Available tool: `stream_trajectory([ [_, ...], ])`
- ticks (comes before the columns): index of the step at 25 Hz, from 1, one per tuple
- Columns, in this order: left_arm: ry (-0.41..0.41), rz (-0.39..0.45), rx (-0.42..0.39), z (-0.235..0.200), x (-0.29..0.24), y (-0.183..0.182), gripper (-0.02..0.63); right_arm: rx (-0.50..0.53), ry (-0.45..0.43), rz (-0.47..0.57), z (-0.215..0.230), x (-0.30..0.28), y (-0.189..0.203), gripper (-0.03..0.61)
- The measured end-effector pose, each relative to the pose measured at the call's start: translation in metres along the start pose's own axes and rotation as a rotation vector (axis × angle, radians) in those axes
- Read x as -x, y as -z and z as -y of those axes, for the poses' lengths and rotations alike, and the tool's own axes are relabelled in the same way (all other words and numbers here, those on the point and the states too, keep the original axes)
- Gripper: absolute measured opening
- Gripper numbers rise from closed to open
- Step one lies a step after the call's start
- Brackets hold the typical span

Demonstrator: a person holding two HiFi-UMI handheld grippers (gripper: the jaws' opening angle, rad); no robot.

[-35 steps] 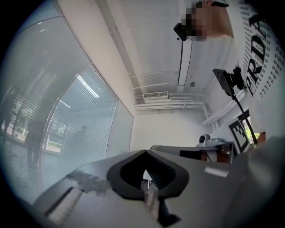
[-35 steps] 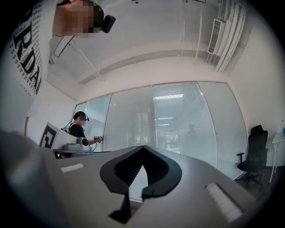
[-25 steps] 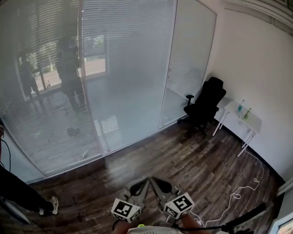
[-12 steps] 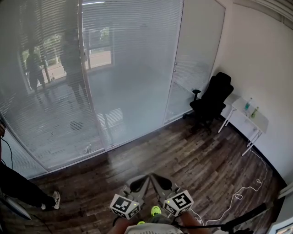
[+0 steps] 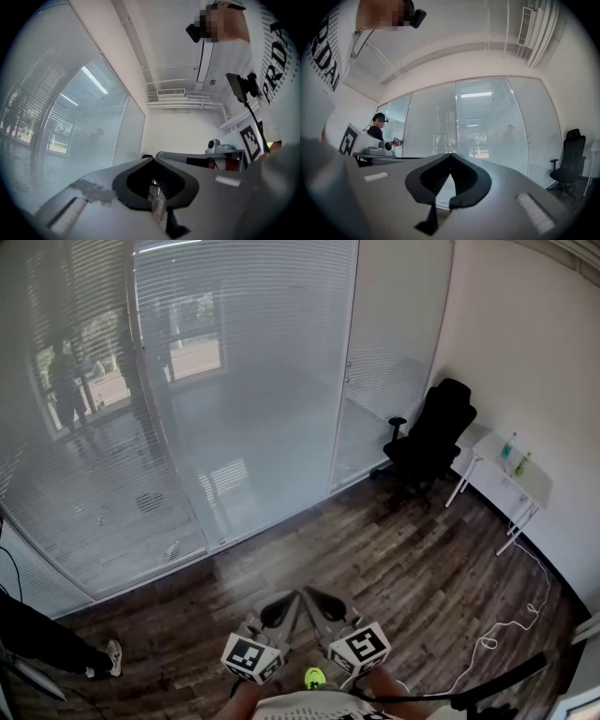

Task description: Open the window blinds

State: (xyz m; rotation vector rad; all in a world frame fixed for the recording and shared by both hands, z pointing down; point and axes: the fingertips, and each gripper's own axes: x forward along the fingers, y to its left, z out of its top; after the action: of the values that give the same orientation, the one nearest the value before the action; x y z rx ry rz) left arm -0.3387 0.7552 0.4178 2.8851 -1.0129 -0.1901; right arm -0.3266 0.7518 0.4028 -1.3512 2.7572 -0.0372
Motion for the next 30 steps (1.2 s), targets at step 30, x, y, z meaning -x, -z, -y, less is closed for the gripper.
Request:
stream_trajectory([
  [30,0.009,-0.025,0.031,-0.030,-0.170,0.029,-0.009,-0.022,0.049,-0.015,0.173,-0.027,0.011,0.008],
])
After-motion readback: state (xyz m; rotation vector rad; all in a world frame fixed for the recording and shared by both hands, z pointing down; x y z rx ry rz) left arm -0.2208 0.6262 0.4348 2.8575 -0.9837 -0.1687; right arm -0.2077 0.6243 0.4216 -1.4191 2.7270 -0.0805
